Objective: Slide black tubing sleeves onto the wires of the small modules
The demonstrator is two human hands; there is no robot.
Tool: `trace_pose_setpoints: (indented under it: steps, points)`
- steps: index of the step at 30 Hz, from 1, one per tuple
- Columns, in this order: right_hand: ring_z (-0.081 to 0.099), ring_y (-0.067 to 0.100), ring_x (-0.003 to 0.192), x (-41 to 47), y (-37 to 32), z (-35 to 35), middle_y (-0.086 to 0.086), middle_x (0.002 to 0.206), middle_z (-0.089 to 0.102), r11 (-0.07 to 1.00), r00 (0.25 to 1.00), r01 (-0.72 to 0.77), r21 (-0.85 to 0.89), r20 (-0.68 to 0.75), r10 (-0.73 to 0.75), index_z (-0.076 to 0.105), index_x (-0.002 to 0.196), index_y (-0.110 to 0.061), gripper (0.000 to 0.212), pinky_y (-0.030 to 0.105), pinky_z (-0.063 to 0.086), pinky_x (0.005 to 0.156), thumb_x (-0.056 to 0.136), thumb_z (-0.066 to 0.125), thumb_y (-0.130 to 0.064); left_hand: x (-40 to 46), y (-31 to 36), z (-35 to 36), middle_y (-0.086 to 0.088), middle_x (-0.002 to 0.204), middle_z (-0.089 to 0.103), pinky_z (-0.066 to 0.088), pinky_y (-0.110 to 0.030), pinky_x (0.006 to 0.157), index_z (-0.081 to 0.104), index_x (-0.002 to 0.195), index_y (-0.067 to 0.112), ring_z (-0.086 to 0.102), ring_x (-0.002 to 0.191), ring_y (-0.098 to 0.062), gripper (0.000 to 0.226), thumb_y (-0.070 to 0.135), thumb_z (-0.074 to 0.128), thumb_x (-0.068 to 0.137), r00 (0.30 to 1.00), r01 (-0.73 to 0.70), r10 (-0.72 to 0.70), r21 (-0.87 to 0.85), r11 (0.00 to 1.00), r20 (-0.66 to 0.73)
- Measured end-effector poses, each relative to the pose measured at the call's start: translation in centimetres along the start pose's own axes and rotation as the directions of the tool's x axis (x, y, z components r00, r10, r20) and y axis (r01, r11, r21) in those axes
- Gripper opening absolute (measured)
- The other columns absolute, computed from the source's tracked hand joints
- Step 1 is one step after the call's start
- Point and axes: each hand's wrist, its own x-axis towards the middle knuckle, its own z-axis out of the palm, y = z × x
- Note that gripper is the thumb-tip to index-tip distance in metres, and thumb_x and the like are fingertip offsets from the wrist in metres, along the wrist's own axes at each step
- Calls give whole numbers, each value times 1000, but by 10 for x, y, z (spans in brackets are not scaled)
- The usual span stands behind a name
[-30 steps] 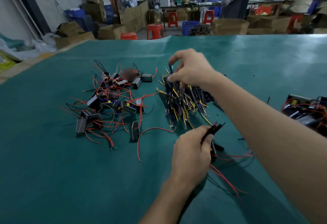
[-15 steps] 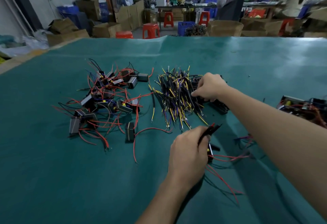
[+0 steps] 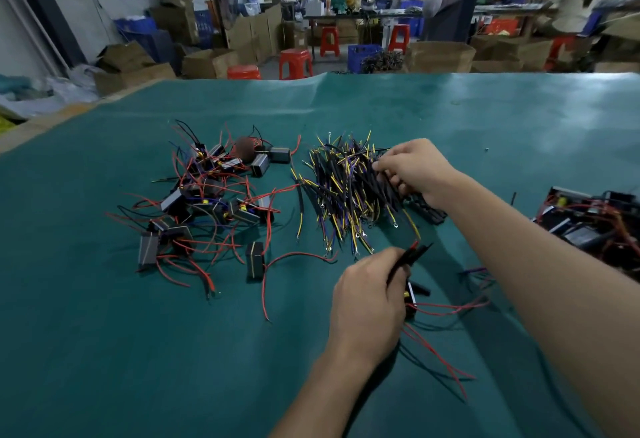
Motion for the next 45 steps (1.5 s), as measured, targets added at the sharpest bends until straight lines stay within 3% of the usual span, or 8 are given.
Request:
trace_pose_setpoints:
  steps: [3,7,13,17,20,24,33,45]
  points:
    - [49,6,47,-29,-5,-22,4,66,68,969,998,37,243,50,-50,70,89,-9,5,17,38,43,90,70,-4,0,1,-1,1,92,68,50,-43,80,67,103,18,62,90,-24,12,19,57,97,1000,-24,25,19,1000,-19]
    - [51,4,55,-82,2,-51,2,82,76,906,995,44,420,65,-78,71,100,-11,17,12,39,49,90,67,1,1,3,-2,3,97,64,48,-38,85,70,107,15,59,95,-18,14,15,60,97,997,-46,49,45,998,-54]
    - [58,7,58,-138,38,-62,8,85,71,781,989,-68,621,147,-30,72,109,-7,43,15,42,48,66,70,-6,2,5,-3,3,93,62,49,-45,81,67,102,14,58,91,-22,9,14,58,98,997,-72,74,57,996,-31]
    - [43,12,48,-142,54,-57,9,80,68,791,991,-84,606,133,4,73,98,-14,19,18,25,44,84,66,-3,1,6,-2,3,94,64,50,-45,81,67,101,14,59,92,-22,10,11,59,96,997,-61,65,81,995,-44]
    - [50,11,48,-143,55,-55,10,81,72,816,997,-63,575,75,24,76,91,-20,11,15,37,42,93,68,-13,1,8,-2,3,93,64,50,-46,80,67,100,13,60,90,-23,10,8,60,94,997,-59,63,89,994,-48]
    - [58,12,57,-145,56,-54,13,89,78,840,1000,3,543,-4,-1,67,100,-17,6,19,38,49,95,67,-13,0,9,-1,3,94,66,50,-45,81,68,101,13,61,90,-23,10,13,60,95,997,-42,48,92,995,-67]
    - [69,14,68,-147,60,-45,9,89,79,896,994,90,435,-94,-54,53,99,-15,12,22,43,43,99,63,-10,1,15,13,-2,83,68,56,-53,76,65,93,13,64,82,-32,9,8,58,97,956,236,-253,-121,964,-147]
    - [76,30,84,-146,57,-45,21,97,76,752,997,19,658,-69,34,55,94,-7,11,34,61,62,103,54,0,-1,19,13,8,85,70,51,-49,86,56,95,18,65,92,-26,10,11,51,100,954,267,-273,-64,962,-124]
